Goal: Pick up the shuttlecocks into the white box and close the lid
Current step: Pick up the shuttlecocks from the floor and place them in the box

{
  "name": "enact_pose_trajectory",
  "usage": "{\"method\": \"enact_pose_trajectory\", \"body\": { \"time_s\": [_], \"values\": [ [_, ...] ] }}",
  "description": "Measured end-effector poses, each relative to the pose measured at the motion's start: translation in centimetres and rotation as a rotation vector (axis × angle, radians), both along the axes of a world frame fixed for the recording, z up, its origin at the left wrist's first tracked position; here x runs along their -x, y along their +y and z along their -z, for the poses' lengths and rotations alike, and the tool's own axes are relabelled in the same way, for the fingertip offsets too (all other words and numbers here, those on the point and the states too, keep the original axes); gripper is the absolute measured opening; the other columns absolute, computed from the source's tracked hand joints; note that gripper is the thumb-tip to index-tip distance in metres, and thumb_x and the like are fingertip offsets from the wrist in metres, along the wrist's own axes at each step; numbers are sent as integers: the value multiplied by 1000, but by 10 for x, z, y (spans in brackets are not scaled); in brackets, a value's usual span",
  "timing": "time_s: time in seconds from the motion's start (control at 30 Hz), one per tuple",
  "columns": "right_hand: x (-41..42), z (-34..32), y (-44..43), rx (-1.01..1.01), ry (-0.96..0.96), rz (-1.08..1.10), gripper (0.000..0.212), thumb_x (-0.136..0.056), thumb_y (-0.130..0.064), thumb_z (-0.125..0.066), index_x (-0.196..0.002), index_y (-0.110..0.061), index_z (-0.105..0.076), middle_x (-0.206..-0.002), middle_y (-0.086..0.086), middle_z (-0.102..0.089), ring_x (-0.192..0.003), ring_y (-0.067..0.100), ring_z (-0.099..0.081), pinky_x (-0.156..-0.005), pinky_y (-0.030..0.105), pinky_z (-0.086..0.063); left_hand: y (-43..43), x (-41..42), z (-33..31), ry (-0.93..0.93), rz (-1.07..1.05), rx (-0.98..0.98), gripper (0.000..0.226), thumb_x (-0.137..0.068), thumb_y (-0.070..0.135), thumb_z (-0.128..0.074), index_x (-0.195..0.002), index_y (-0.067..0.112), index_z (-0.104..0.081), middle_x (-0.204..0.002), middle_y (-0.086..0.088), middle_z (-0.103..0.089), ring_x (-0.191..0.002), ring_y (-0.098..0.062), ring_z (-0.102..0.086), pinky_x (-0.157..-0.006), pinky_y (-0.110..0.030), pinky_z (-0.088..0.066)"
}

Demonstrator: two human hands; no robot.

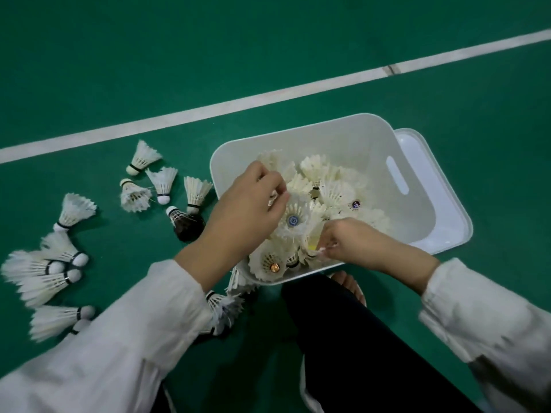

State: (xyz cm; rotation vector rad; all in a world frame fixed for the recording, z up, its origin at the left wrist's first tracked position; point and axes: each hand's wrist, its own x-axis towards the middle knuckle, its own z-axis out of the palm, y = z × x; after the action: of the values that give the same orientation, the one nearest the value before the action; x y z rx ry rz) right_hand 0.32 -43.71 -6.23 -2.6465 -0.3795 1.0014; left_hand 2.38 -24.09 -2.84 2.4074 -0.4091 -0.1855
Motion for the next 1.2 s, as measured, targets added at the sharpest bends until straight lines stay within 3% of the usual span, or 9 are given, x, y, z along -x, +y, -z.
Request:
{"method": "enact_pose_trajectory", "body": {
  "time_s": [0.17, 0.27, 0.4, 0.53, 0.7, 0.8, 0.9, 1.0, 1.2],
  "values": [
    [-8, -9, 0, 27, -40, 3, 32, -83, -20, -65, -116, -20, -61, -122, 1, -58, -107, 18, -57, -90, 27, -43, 3, 6, 4, -3, -28, -4, 14, -90, 32, -52, -92, 19, -59, -96, 5, -47, -81, -16, -56, -72, -41, -50],
    [-6, -37, 2, -193, -207, 161, 33, -81, -28, -69, -112, -26, -59, -116, -6, -55, -93, 13, -59, -86, 35, -49, 7, 7, 6, -24, -96, -51, 16, -89, 36, -53, -89, 22, -60, -91, 8, -48, -72, -16, -57, -67, -38, -50],
    [4, -57, 19, -520, -285, 146, 39, -78, -30, -71, -113, -29, -54, -114, -14, -46, -82, 5, -57, -74, 23, -48, 7, 7, 5, -47, -178, -90, 18, -88, 38, -54, -82, 21, -59, -85, 8, -47, -71, -17, -55, -62, -32, -46],
    [8, -35, 34, -346, -432, -75, 29, -80, -27, -68, -107, -22, -58, -126, -6, -44, -91, 14, -57, -71, 36, -51, 6, 6, 4, -35, -206, -84, 17, -87, 36, -55, -81, 20, -58, -84, 6, -48, -72, -18, -55, -64, -34, -46],
    [-4, -28, 31, -289, -602, -79, 9, -84, -17, -62, -91, -14, -67, -105, 1, -65, -89, 21, -63, -61, 33, -52, 11, 3, 0, -14, -166, 0, 21, -91, 36, -51, -92, 18, -61, -90, 7, -48, -73, -13, -57, -71, -32, -48],
    [-19, -36, 10, -243, -598, 165, 17, -91, -25, -55, -101, -14, -64, -97, -7, -60, -82, 11, -55, -69, 24, -41, 15, -3, -5, -11, -159, 49, 14, -92, 28, -52, -101, 19, -58, -97, 6, -49, -79, -12, -59, -75, -32, -50],
    [-34, -32, -10, -200, -600, 344, 21, -92, -25, -54, -105, -12, -63, -97, -1, -62, -80, 13, -53, -72, 29, -41, 19, -5, -7, -19, -185, 47, 19, -91, 17, -53, -110, 18, -48, -94, 4, -54, -75, -13, -57, -67, -30, -45],
    [-43, -12, -8, -130, -480, 336, 22, -94, -24, -51, -106, -10, -62, -101, 6, -65, -87, 19, -56, -75, 31, -43, 19, -3, -3, 0, -177, 42, 22, -91, 19, -54, -112, 17, -47, -89, 4, -58, -75, -14, -56, -67, -32, -47],
    [-43, 25, 11, 69, -103, 133, 25, -93, -28, -50, -109, -12, -62, -113, 8, -64, -97, 24, -60, -81, 33, -48, 19, -3, 4, -76, -112, -11, 8, -88, 22, -58, -93, 16, -62, -92, 8, -52, -79, -12, -50, -70, -29, -42]
  ]
}}
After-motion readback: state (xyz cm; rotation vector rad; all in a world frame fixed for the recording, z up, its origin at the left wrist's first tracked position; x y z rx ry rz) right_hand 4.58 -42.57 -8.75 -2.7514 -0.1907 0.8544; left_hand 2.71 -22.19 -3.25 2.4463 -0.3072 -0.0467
